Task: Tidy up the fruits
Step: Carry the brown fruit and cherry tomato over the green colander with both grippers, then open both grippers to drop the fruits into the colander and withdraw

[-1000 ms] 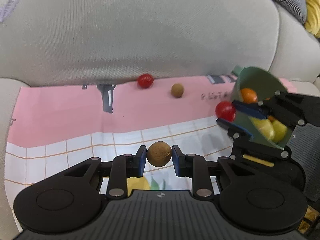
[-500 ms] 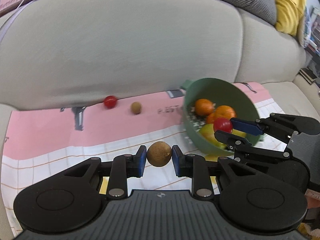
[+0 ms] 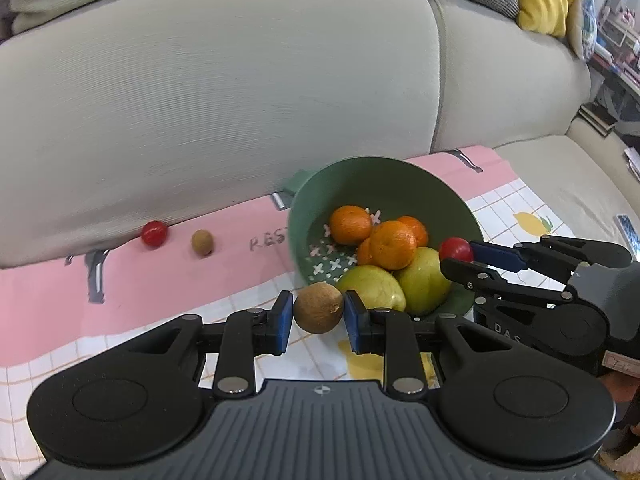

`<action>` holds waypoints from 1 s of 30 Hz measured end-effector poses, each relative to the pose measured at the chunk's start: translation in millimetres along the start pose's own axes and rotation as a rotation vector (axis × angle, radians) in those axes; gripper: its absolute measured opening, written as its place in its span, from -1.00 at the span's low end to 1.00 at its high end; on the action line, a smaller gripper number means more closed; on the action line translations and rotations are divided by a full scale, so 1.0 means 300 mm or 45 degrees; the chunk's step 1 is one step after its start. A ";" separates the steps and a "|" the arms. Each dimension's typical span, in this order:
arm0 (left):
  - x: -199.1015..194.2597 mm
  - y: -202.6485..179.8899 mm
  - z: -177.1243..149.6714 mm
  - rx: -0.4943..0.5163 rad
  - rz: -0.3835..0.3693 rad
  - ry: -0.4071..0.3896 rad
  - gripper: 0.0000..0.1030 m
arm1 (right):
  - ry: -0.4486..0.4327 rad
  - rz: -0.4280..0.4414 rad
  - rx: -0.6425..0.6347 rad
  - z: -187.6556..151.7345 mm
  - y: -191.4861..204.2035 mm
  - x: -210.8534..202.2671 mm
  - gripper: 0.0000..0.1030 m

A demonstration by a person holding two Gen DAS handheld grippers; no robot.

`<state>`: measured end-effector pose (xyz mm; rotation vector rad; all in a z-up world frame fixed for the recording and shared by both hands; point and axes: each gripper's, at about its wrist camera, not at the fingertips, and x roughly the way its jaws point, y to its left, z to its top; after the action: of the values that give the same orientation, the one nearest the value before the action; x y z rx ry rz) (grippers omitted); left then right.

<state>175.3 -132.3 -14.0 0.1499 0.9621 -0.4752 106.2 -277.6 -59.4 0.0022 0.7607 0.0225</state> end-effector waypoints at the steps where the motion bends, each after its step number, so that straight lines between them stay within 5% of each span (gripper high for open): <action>1: 0.011 -0.008 0.008 0.008 0.004 0.006 -0.41 | 0.006 0.002 0.009 0.001 -0.010 0.011 -0.52; 30: 0.190 -0.049 0.093 0.092 0.015 0.103 -0.41 | 0.016 0.136 0.079 0.045 -0.059 0.163 -0.53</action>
<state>216.9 -172.7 -43.4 0.2418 1.0234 -0.4964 151.3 -294.2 -83.7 0.1014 0.7729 0.1005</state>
